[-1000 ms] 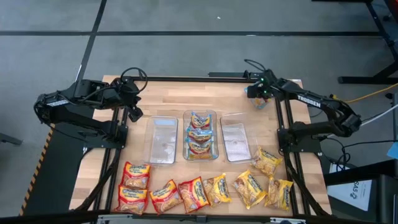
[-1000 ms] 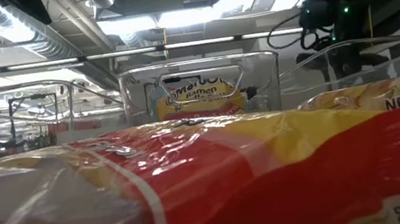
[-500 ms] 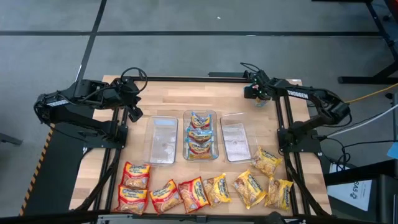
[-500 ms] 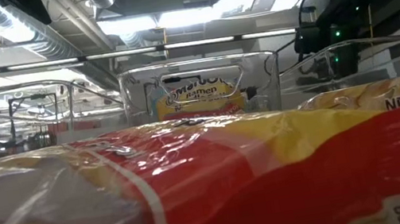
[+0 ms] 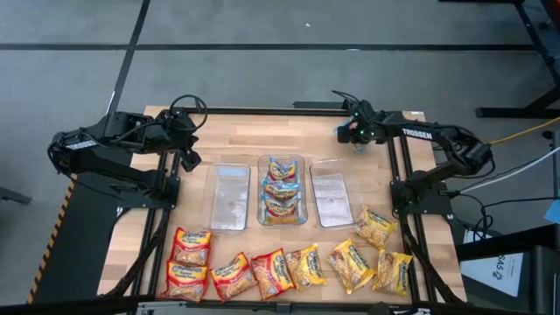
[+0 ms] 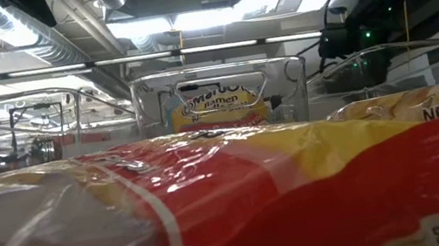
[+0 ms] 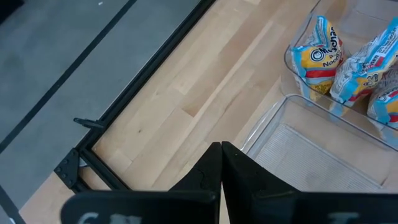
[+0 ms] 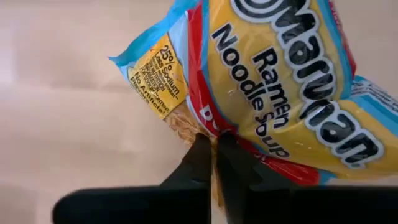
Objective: Sort Maruchan noodles
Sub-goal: Put the blue noodle pack into the middle transparent bin
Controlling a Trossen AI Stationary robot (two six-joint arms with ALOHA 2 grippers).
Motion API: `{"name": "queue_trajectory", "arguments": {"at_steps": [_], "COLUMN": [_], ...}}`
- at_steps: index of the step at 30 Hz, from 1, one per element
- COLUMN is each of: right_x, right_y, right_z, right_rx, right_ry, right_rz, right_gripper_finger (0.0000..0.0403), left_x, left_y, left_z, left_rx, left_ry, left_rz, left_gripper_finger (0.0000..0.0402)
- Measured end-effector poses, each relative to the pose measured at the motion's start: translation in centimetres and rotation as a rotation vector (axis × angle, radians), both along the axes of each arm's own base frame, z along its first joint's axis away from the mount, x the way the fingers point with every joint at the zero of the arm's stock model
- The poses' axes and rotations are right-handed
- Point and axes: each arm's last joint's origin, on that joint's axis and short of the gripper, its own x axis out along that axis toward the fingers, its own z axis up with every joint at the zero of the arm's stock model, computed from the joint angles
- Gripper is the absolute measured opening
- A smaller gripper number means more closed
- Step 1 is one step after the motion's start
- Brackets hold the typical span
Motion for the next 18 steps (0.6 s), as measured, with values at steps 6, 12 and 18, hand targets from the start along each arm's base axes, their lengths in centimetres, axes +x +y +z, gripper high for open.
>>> {"name": "queue_trajectory", "arguments": {"at_steps": [6, 12, 18], "right_x": [1.6, 3.7, 6.2], "right_y": [1.0, 1.4, 1.9], "right_z": [0.5, 2.8, 5.7], "right_rx": [-0.031, -0.107, -0.19], "right_ry": [-0.034, -0.076, -0.143], "right_rz": [0.095, 0.176, 0.277], "right_gripper_finger": [0.0004, 0.0002, 0.0], "left_x": [0.0, 0.0, 0.0], "left_y": [0.0, 0.0, 0.0], "left_z": [0.0, 0.0, 0.0], "left_rx": [0.003, 0.003, 0.003], "left_ry": [0.003, 0.004, 0.004], "left_rz": [-0.004, -0.005, -0.005], "left_gripper_finger": [0.0, 0.0, 0.0]}}
